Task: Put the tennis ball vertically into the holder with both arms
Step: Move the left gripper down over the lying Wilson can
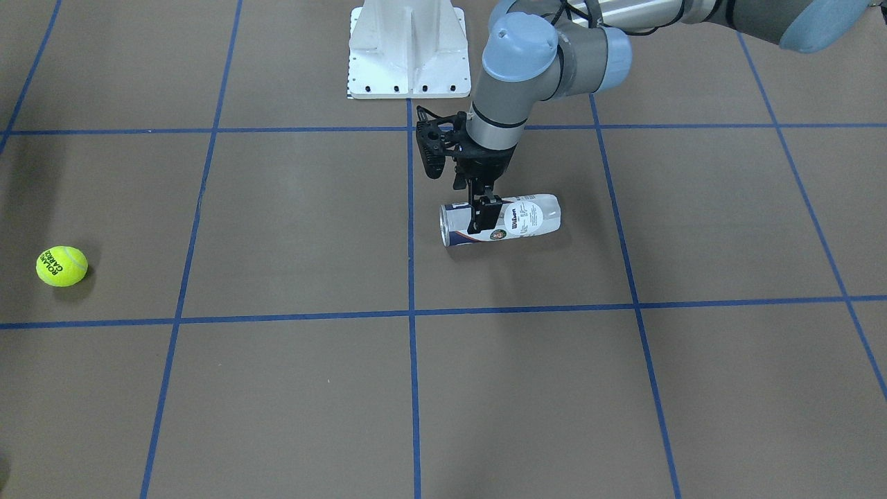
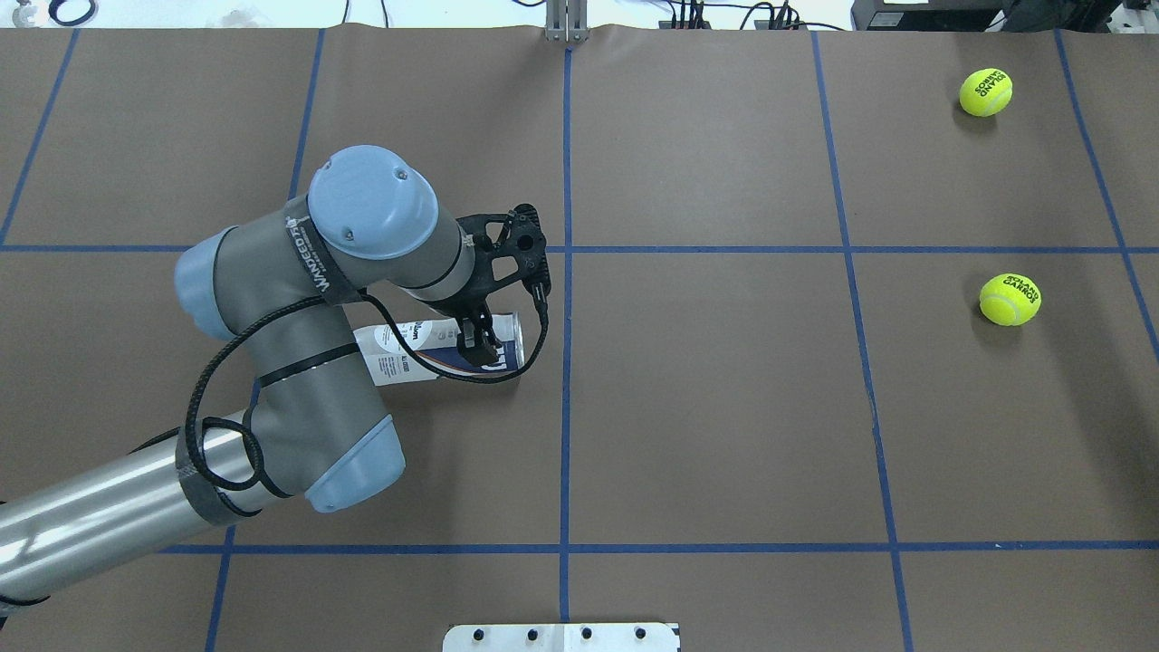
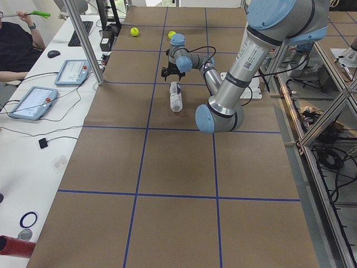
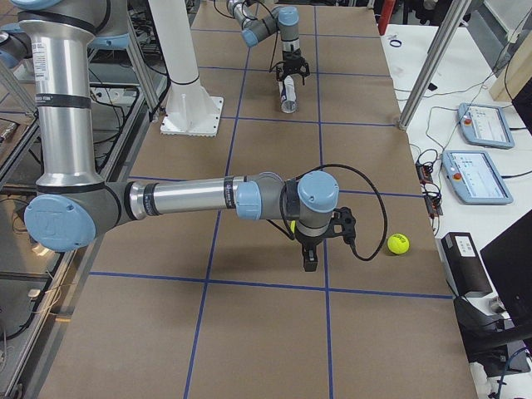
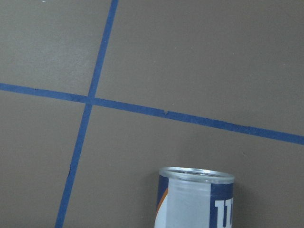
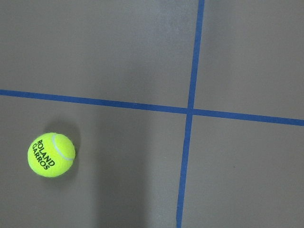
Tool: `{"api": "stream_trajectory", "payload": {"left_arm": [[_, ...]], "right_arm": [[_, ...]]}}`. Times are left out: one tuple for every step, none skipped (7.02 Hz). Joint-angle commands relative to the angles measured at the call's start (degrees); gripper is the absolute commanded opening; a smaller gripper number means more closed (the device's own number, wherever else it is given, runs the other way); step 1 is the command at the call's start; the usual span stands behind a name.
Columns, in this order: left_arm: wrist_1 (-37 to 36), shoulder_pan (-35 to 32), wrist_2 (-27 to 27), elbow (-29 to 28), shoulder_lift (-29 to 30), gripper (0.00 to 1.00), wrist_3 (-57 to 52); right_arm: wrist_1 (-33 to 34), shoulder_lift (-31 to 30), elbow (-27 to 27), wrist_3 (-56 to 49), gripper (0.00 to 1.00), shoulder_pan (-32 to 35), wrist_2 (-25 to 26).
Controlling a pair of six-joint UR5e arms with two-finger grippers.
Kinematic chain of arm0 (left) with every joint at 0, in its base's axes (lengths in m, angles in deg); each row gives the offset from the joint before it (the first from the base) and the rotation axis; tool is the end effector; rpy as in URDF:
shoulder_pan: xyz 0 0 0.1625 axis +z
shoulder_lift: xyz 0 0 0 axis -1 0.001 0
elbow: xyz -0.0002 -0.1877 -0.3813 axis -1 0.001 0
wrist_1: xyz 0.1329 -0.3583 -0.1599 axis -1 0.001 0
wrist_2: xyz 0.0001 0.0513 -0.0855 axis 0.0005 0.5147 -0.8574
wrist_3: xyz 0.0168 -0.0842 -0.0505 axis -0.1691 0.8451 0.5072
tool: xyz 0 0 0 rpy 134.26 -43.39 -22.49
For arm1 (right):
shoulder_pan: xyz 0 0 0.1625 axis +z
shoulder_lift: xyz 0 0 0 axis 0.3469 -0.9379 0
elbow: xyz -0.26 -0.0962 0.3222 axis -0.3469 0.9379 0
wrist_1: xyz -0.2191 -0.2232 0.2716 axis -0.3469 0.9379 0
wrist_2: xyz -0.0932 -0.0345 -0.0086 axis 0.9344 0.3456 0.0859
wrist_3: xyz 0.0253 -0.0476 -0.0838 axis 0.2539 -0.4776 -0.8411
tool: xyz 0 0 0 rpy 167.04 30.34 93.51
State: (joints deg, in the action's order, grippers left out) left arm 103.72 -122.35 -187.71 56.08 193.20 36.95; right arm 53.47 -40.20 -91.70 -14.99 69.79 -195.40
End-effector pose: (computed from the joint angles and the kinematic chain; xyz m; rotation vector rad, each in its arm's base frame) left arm 0.5206 -0.4530 0.1923 0.7608 0.6673 1.2249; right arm 0.0603 -0.4954 0.5968 0.0722 -0.8328 -0.0721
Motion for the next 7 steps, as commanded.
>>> {"api": "stream_trajectory", "payload": {"left_arm": [[0.2,1.1,0.2,-3.0,2.3,0.99,-0.1],[0.4,1.3,2.1,-3.9,2.8,0.99,-0.4],[0.5,2.5,5.4,-4.9,3.6,0.99,-0.6],[0.5,3.0,5.9,-6.6,4.2,0.99,-0.6],[0.5,3.3,5.9,-7.0,4.3,0.99,-0.6],[0.5,3.5,5.9,-7.0,4.2,0.99,-0.6],[0.5,3.8,6.0,-7.8,4.2,0.99,-0.6]], "right_arm": [[0.0,-0.1,0.0,0.0,1.0,0.0,0.0],[0.0,-0.2,0.1,0.0,1.0,0.0,0.0],[-0.1,-0.7,0.0,0.0,1.0,0.0,0.0],[-0.1,-0.9,0.0,0.0,1.0,0.0,0.1],[-0.1,-1.0,0.0,0.0,1.0,0.0,0.1],[-0.1,-1.4,0.0,0.0,1.0,0.0,0.0],[-0.1,-1.5,0.0,0.0,1.0,0.0,0.0]]}}
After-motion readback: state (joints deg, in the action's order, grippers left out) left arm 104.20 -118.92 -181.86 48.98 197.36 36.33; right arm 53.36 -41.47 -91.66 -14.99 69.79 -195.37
